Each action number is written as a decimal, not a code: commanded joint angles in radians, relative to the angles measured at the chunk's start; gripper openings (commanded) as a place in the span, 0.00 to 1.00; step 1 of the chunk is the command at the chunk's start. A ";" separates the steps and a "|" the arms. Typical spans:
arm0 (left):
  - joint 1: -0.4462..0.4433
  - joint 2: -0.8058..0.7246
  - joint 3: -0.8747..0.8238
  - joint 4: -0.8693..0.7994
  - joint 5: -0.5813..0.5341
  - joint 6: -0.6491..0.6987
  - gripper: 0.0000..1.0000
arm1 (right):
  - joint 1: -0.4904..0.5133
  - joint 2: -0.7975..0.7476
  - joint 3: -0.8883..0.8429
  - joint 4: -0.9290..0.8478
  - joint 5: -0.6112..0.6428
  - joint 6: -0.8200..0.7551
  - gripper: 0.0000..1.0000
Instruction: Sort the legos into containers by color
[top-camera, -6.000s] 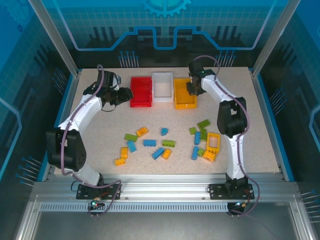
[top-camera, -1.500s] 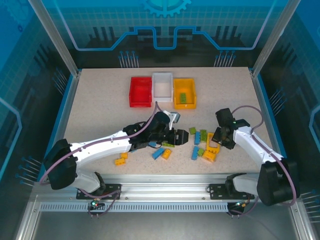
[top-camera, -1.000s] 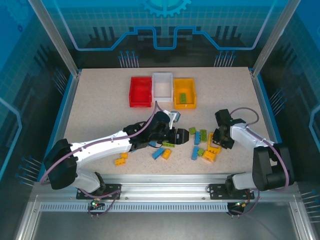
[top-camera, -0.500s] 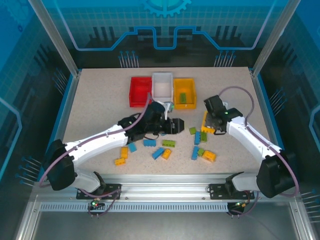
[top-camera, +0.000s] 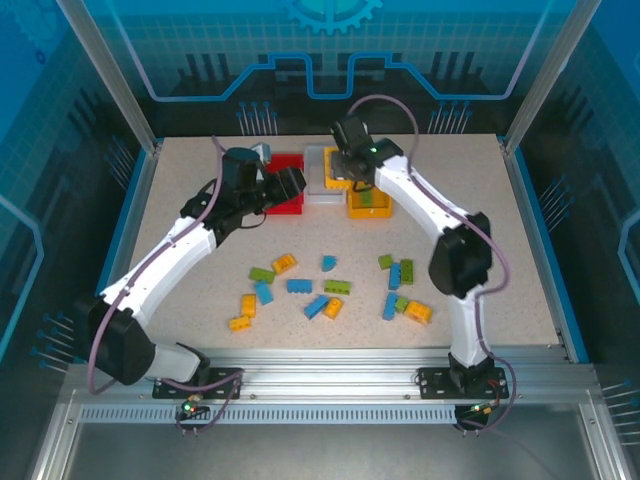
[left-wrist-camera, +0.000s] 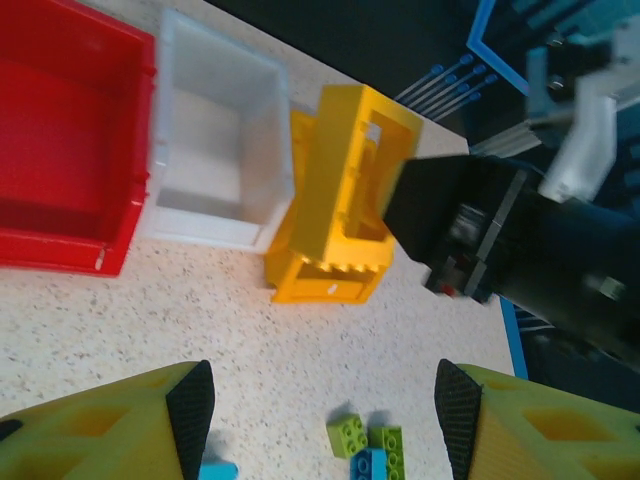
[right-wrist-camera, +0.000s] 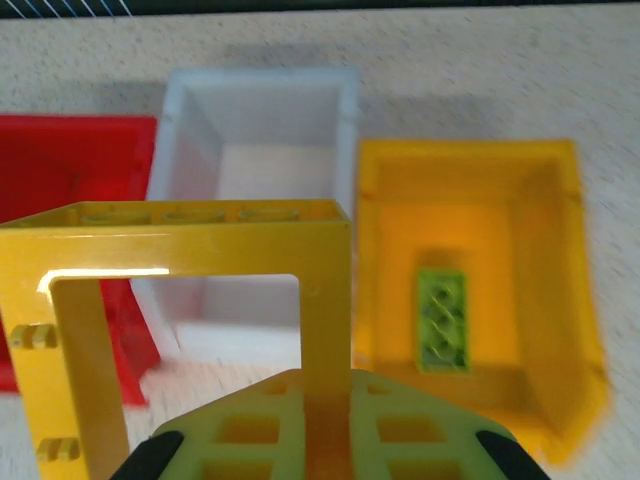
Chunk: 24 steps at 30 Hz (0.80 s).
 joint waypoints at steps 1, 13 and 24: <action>0.025 0.035 0.012 0.076 0.028 0.036 0.64 | 0.000 0.157 0.211 -0.116 -0.014 0.001 0.13; 0.064 0.110 -0.042 0.222 0.059 0.061 0.64 | -0.029 0.447 0.489 -0.072 -0.071 0.056 0.16; 0.066 0.118 -0.083 0.251 0.074 0.055 0.64 | -0.022 0.500 0.524 -0.136 -0.053 0.079 0.18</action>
